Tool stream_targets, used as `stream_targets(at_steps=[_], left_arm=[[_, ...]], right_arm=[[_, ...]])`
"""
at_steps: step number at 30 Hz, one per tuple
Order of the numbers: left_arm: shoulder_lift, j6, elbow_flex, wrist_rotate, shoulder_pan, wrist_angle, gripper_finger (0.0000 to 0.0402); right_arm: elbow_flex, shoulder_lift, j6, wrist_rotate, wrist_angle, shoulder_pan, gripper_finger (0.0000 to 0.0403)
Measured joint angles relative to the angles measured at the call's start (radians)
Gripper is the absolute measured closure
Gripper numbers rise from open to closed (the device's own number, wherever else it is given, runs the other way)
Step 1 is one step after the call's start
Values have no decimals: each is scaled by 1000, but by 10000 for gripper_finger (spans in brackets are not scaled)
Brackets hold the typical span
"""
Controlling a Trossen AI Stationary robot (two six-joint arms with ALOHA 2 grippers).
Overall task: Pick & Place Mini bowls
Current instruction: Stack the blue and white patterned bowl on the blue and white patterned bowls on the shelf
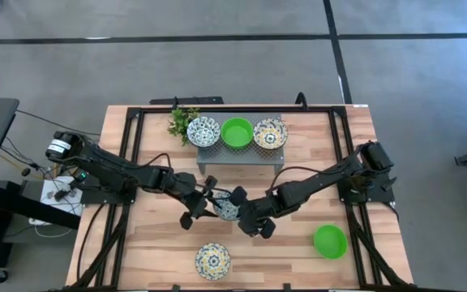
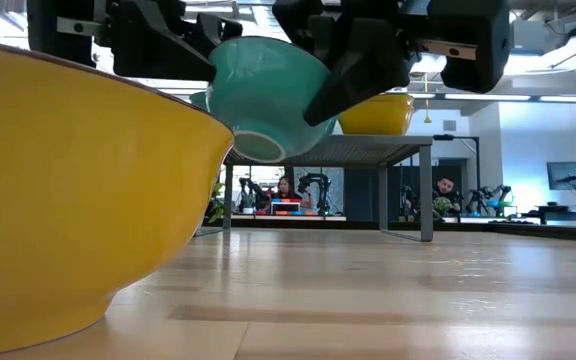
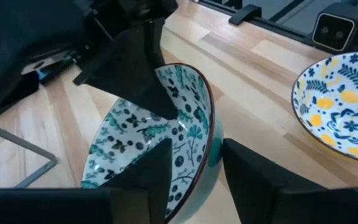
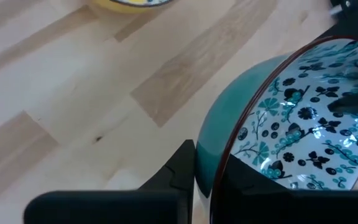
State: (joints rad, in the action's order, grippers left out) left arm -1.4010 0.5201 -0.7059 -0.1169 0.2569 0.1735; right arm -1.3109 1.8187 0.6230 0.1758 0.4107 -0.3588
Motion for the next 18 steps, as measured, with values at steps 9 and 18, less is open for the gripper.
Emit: stream_targets(at_steps=[9, 18], left_arm=[[0, 76, 0, -5, 0, -16, 302], [0, 109, 2, -34, 0, -25, 320]], right_arm=[[2, 1, 16, -6, -14, 17, 374], [-90, 1, 12, 7, 38, 21, 340]])
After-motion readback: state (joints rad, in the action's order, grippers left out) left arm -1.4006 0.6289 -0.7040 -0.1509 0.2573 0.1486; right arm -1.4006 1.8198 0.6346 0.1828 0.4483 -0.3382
